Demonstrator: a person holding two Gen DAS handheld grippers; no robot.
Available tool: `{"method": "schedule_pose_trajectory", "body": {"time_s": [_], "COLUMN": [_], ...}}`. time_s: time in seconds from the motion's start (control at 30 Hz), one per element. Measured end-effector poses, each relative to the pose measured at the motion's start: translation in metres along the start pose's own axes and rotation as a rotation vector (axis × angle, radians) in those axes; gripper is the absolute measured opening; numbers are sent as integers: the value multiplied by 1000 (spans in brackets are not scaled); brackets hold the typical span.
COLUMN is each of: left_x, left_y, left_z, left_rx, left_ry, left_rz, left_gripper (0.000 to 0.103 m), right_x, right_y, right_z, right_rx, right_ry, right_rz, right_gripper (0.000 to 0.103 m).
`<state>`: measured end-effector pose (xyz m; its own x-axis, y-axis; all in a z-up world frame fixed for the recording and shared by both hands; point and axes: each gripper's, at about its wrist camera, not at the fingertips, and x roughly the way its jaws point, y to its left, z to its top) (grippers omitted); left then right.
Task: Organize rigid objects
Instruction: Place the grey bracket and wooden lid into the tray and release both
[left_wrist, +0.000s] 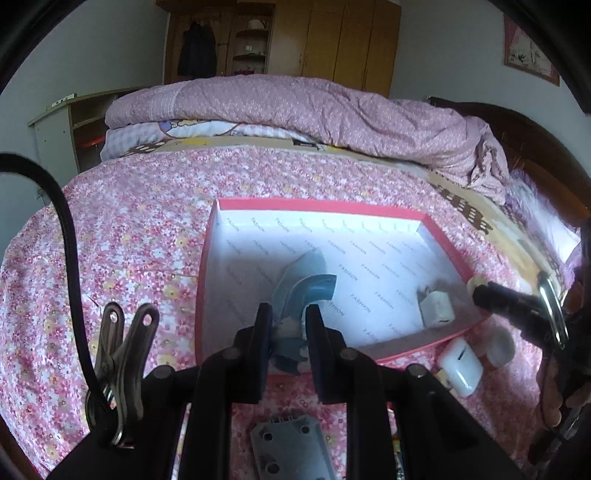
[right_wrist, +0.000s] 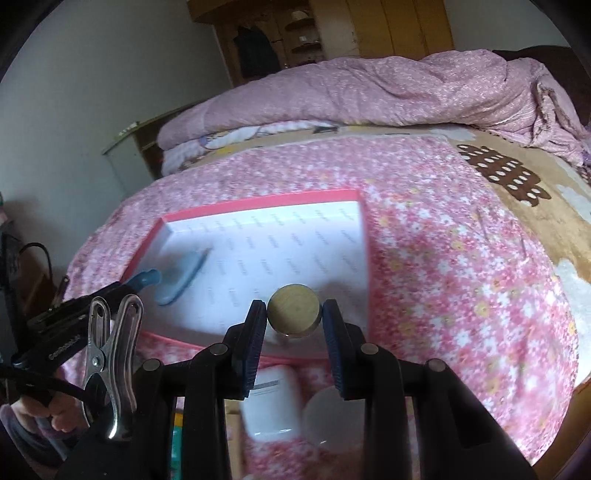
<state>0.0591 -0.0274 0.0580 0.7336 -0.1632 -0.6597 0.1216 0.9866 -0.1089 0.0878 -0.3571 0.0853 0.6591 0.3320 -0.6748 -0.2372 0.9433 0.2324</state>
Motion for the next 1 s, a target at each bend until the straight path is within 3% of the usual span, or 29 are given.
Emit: {"method": "schedule_pose_trajectory", "body": {"time_s": [0.43, 0.67, 1.0], "left_x": [10, 20, 21], "left_y": [-2, -1, 10], "left_z": [-6, -9, -9], "left_rx": [16, 39, 29], "left_ry": [13, 44, 45], "left_rz": [24, 80, 97], "left_gripper": [20, 38, 39], "right_x": [13, 21, 34], "right_y": [-9, -2, 18], "right_z": [-7, -10, -8], "right_rx": [18, -38, -89], "right_ry": [49, 61, 93], "right_rz": [-18, -57, -11], "right_gripper": [33, 35, 38]}}
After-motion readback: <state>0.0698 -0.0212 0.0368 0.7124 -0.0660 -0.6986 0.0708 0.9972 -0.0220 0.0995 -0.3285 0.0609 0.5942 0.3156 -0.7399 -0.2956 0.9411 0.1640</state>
